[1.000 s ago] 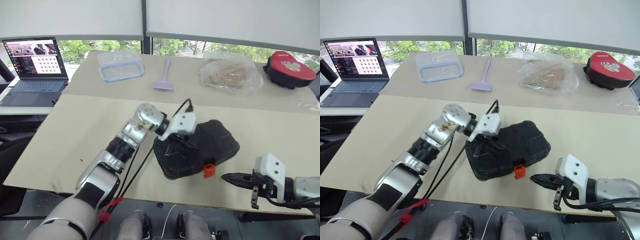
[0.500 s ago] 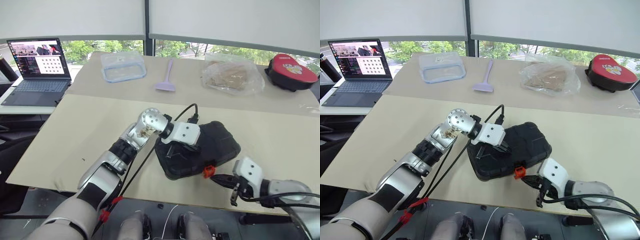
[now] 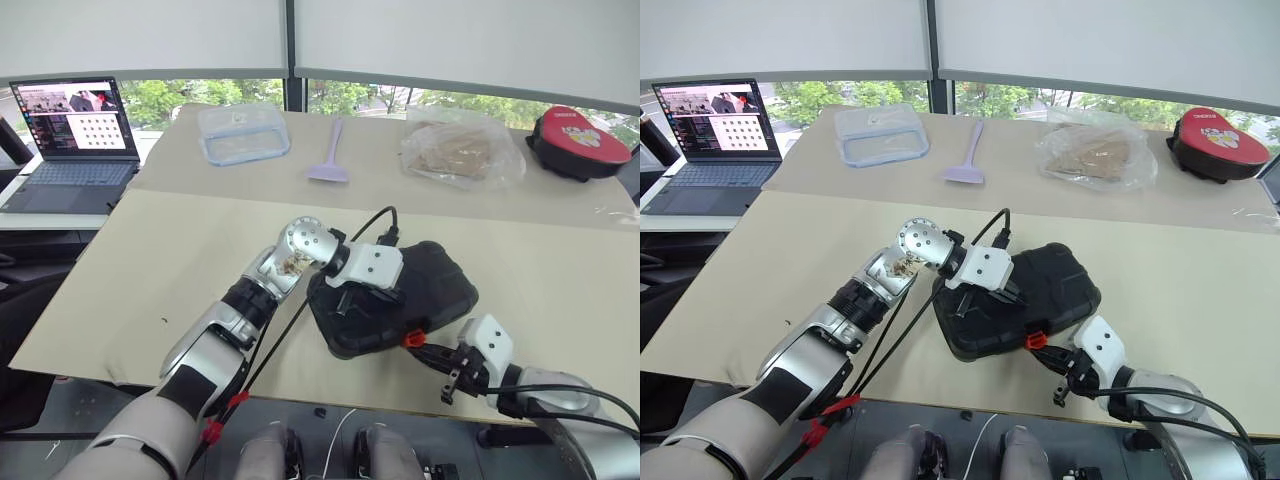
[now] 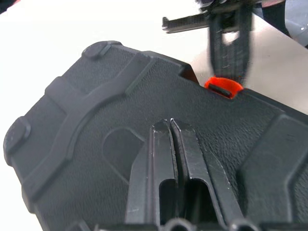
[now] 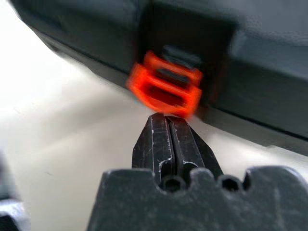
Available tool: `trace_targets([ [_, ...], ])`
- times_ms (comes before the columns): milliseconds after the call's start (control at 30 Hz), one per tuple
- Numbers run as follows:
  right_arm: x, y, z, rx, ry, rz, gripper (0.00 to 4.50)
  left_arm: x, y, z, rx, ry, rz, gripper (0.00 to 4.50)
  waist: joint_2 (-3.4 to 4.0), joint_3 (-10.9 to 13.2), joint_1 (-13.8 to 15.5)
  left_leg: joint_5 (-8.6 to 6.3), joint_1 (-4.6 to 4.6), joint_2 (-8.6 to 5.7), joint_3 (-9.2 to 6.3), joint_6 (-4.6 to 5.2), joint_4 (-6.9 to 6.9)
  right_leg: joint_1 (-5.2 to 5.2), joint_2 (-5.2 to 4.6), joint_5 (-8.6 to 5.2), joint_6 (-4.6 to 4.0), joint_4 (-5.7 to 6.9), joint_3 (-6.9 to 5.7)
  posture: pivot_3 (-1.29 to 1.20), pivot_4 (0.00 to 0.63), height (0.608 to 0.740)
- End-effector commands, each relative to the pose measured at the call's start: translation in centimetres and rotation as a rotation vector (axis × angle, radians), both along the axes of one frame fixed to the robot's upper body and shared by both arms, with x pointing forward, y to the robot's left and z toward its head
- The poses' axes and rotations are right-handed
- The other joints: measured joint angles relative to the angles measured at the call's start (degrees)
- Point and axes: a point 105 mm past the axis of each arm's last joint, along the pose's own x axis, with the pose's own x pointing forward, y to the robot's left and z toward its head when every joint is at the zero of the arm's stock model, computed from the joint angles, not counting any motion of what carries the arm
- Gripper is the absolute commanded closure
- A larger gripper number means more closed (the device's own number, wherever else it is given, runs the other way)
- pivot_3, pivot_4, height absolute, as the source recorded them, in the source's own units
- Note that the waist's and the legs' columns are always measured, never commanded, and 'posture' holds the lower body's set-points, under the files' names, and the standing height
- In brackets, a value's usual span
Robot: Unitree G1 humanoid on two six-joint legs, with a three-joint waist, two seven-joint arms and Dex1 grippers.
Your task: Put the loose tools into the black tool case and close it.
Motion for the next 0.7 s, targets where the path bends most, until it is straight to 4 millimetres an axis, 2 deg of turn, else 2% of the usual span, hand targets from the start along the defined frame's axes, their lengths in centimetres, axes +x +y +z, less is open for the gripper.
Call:
trace_targets([
  [33, 0.3, 0.8, 4.2, 0.040, -0.175, 0.017, 4.50, -0.3, 0.5, -3.4, 0.130, 0.031, 0.004, 4.35, 0.00, 0.0, -0.1, 0.00, 0.00, 0.00, 0.00, 0.00, 0.00, 0.00, 0.00, 0.01, -0.01, 0.00, 0.00, 0.00, 0.150, 0.731],
  [267, 0.7, 0.3, 4.3, 0.022, -0.190, -0.002, 4.50, -0.2, 0.8, -3.7, 0.135, 0.033, 0.004, 4.35, 0.01, 0.0, 0.0, -0.01, 0.00, 0.01, -0.02, 0.02, 0.00, -0.02, 0.00, 0.02, -0.03, 0.00, -0.01, 0.00, 0.150, 0.731],
  [500, -1.9, -0.1, 1.4, -0.059, -0.034, 0.075, 4.50, -0.2, 1.0, -3.7, 0.136, 0.029, 0.008, 4.35, -0.01, -0.2, 0.2, -0.02, 0.01, 0.02, -0.04, 0.03, -0.02, -0.01, 0.02, 0.00, -0.02, -0.02, -0.04, 0.00, 0.150, 0.731],
  [700, -1.6, -0.3, 0.6, -0.084, -0.036, 0.018, 4.50, -0.1, 1.1, -3.6, 0.136, 0.024, 0.008, 4.35, -0.06, -0.4, 0.1, -0.02, 0.02, 0.02, -0.05, 0.04, -0.02, 0.01, 0.02, 0.01, -0.03, -0.03, -0.03, 0.00, 0.150, 0.731],
])
